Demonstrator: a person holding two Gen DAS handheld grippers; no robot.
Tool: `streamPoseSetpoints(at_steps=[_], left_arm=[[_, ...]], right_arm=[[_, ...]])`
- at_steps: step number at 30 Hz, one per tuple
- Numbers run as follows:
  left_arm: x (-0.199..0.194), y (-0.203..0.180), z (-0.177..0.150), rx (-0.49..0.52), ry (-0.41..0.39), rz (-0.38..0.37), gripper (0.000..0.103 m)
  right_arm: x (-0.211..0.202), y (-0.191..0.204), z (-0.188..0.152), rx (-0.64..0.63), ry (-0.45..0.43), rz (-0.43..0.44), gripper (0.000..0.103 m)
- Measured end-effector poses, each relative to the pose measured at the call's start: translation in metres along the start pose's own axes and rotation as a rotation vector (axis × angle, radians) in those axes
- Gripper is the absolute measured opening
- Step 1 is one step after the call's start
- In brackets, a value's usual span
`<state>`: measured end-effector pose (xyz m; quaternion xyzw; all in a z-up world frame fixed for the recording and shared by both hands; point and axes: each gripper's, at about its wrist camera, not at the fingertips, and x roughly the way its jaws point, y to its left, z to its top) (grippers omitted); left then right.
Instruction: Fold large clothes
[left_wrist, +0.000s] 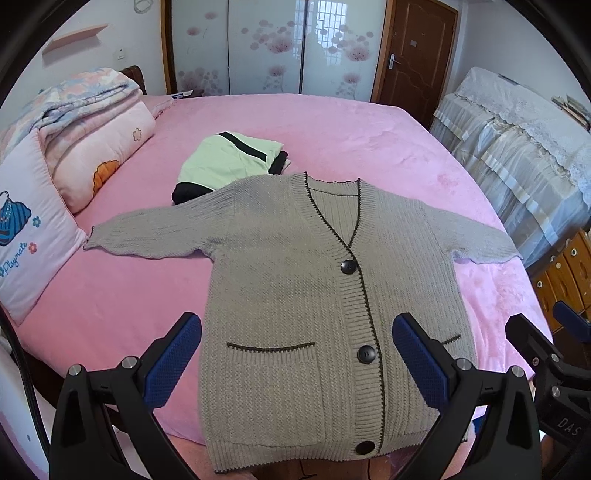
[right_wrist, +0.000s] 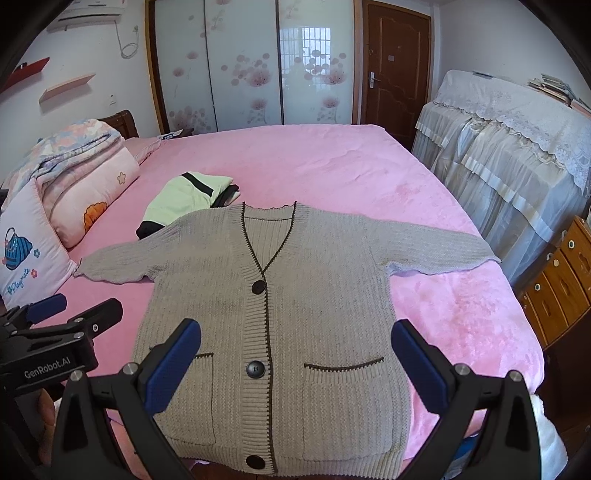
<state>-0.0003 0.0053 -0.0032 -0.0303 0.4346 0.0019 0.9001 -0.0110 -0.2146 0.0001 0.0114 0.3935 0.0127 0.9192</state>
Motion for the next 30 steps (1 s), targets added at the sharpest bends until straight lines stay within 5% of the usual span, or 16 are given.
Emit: streamPoseSetpoints(at_steps=[15,30], left_arm=[[-0.010,-0.006,0.003,0.030,-0.057,0.036,0.102],[0.014,-0.003,0.001,-0.012,0.000,0.020,0.102]], right_arm=[[-0.005,0.010,0.006,-0.053,-0.030,-0.011,0.103],[0.003,-0.002,0.007,-0.019,-0.027,-0.031,0.103]])
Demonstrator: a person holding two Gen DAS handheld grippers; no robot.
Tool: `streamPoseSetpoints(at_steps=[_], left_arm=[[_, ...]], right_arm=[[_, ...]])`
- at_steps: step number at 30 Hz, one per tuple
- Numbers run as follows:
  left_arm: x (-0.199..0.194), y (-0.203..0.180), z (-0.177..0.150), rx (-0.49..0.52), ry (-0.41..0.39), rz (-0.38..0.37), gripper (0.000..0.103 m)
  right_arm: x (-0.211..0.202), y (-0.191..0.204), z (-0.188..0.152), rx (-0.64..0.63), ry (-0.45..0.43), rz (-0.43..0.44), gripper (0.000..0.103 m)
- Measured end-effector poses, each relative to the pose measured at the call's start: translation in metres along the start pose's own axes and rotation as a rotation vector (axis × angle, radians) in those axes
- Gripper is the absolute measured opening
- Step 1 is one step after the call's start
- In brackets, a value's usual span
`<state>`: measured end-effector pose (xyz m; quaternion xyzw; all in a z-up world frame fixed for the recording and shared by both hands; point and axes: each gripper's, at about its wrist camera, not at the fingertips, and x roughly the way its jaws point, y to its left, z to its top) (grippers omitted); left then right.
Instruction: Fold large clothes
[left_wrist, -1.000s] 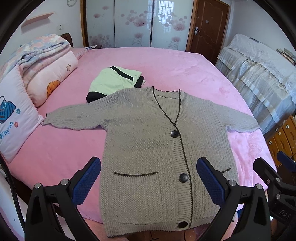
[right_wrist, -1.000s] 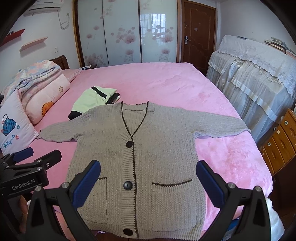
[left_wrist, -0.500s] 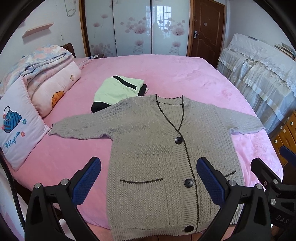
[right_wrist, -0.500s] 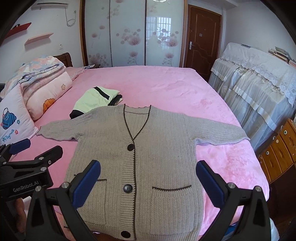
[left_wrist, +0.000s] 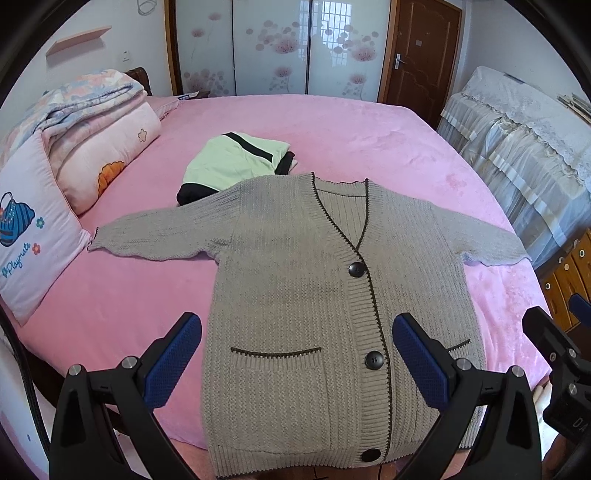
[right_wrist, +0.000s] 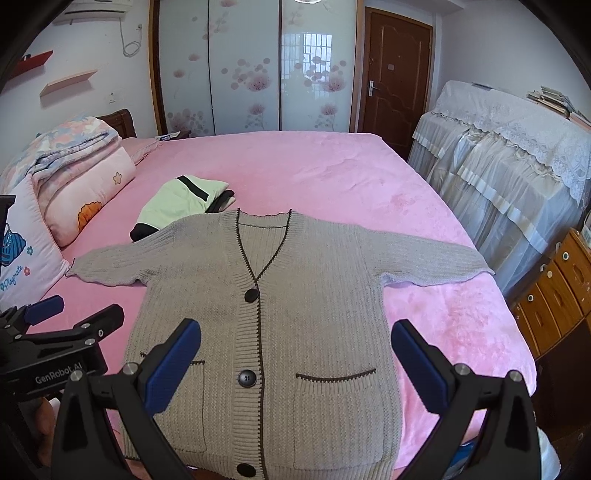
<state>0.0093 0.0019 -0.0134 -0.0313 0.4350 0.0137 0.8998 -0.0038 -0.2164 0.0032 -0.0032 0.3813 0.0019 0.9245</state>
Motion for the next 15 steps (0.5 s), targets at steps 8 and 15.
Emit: streamPoseSetpoints(at_steps=[8,15], left_arm=[[0.009,-0.004,0.004,0.013,0.007,0.011,0.102],[0.008,-0.008,0.014,0.016,-0.014,0.026,0.102]], right_arm=[[0.008,-0.006,0.003,0.017,0.009,0.007,0.103],[0.008,-0.014,0.008,0.028,-0.006,0.016,0.103]])
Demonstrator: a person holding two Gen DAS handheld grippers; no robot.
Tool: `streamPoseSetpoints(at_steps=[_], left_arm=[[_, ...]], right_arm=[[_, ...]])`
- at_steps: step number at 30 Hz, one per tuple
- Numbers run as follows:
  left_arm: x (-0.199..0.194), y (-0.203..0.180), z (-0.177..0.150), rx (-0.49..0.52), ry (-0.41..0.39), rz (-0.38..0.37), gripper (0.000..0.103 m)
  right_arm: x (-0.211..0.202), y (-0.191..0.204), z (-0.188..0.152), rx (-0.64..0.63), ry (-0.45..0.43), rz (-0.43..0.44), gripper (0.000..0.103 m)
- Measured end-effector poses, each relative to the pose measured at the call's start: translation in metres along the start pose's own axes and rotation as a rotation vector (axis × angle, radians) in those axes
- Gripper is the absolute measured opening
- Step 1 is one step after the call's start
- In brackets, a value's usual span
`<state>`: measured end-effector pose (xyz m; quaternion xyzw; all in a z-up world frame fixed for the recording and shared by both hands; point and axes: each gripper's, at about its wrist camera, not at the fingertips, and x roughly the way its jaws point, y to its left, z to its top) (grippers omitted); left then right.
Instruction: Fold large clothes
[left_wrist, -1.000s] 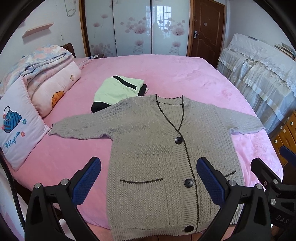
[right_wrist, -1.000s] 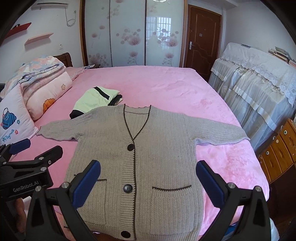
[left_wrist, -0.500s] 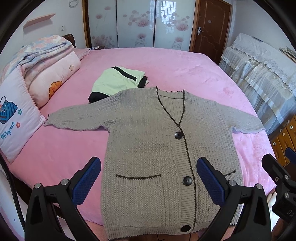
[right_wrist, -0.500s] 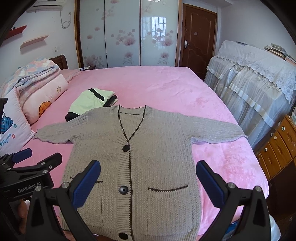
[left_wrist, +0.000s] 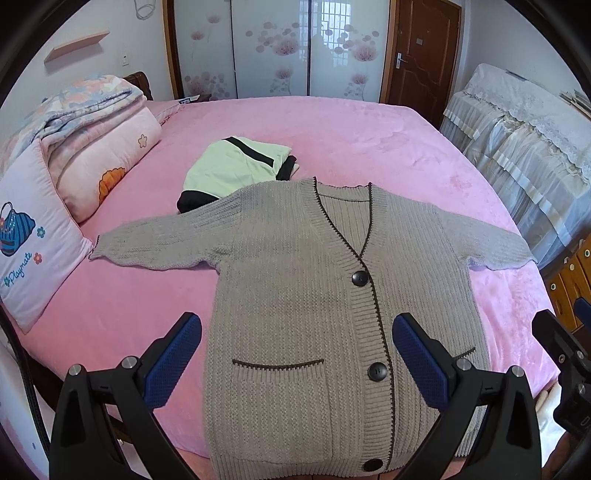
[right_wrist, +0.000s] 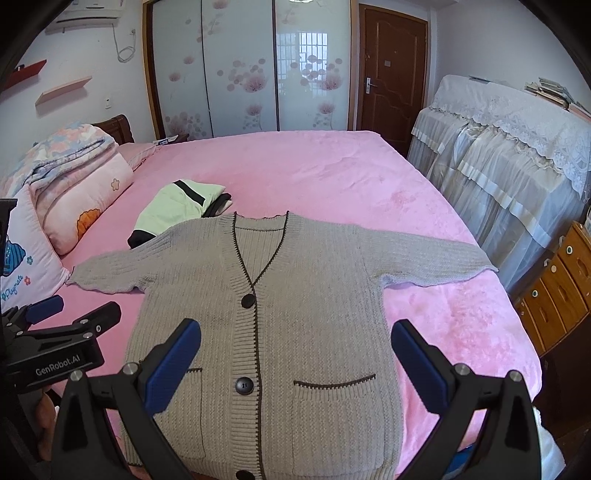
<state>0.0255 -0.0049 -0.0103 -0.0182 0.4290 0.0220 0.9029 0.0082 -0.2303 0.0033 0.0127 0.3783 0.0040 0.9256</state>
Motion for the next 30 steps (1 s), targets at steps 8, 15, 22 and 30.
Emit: streamPoseSetpoints(at_steps=[8,15,22,30], left_arm=[[0.001,-0.011,0.012,0.012,-0.013,0.006,0.102],[0.000,-0.026,0.028,0.035,-0.051,0.005,0.102],[-0.001,-0.040,0.045,0.046,-0.073,-0.013,0.102],[0.002,-0.057,0.061,0.060,-0.095,-0.017,0.102]], right_arm=[[-0.002,-0.010,0.014,0.008,-0.040,0.024,0.103],[0.000,-0.023,0.026,0.011,-0.075,0.044,0.103],[-0.005,-0.034,0.043,0.020,-0.102,0.044,0.103],[-0.004,-0.049,0.054,0.011,-0.142,-0.015,0.103]])
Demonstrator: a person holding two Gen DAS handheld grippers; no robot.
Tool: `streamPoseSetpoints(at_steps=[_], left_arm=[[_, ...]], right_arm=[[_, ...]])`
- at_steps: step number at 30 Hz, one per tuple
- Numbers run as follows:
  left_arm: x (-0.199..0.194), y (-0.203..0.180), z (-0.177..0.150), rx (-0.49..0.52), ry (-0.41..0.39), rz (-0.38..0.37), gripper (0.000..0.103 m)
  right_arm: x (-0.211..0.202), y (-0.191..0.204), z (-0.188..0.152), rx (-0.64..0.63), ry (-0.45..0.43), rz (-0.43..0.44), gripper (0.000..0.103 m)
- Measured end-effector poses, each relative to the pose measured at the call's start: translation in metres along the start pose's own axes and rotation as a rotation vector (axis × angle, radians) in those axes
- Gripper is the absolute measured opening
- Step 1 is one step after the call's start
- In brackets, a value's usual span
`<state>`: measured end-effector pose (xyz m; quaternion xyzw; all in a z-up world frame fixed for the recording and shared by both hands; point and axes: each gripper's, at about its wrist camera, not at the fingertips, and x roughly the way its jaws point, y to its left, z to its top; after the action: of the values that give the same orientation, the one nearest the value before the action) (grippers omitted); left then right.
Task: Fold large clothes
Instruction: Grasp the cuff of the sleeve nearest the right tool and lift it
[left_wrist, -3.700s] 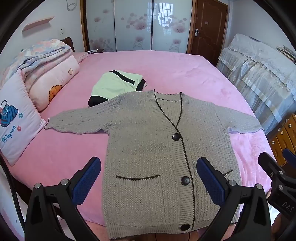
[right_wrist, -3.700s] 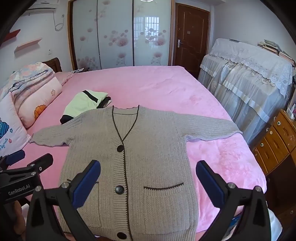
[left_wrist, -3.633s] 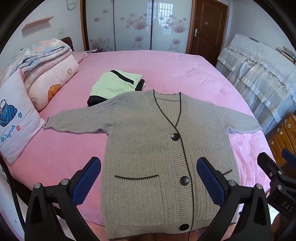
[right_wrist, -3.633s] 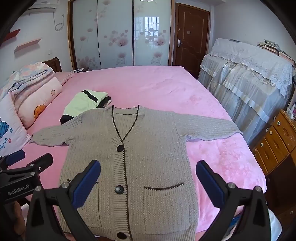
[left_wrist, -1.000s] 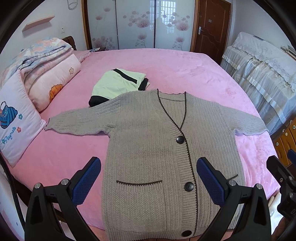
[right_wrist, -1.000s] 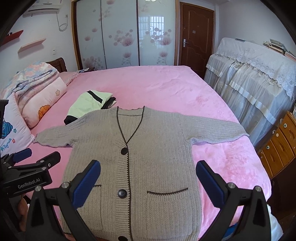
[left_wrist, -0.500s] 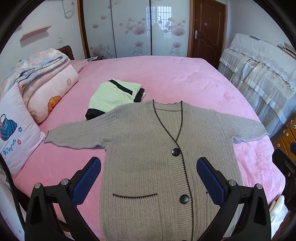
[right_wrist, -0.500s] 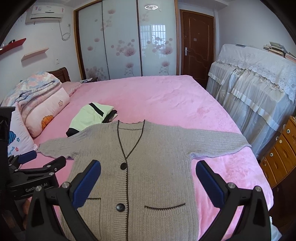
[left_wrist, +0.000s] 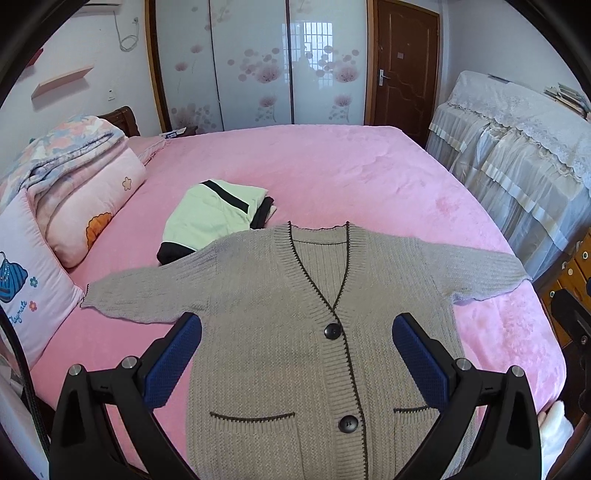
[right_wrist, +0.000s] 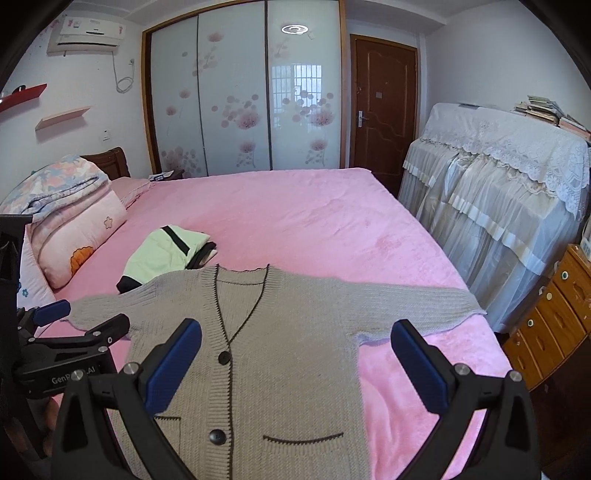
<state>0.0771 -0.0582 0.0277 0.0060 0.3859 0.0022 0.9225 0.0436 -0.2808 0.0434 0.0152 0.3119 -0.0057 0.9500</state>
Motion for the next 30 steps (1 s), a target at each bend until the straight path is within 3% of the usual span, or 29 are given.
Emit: streamPoseSetpoints(at_steps=[9,20,30], left_arm=[[0.015,-0.029,0.035,0.048,-0.062,-0.001,0.102],[0.049,-0.083,0.098,0.084,-0.123,-0.068,0.102],[0.126,-0.165,0.133,0.154,-0.068,-0.090,0.102]], right_arm=[[0.010,-0.038,0.017,0.019,-0.025,-0.082,0.103],[0.030,-0.110,0.061,0.056,-0.061,-0.229,0.103],[0.103,-0.189,0.070,0.115,0.053,-0.307,0.103]])
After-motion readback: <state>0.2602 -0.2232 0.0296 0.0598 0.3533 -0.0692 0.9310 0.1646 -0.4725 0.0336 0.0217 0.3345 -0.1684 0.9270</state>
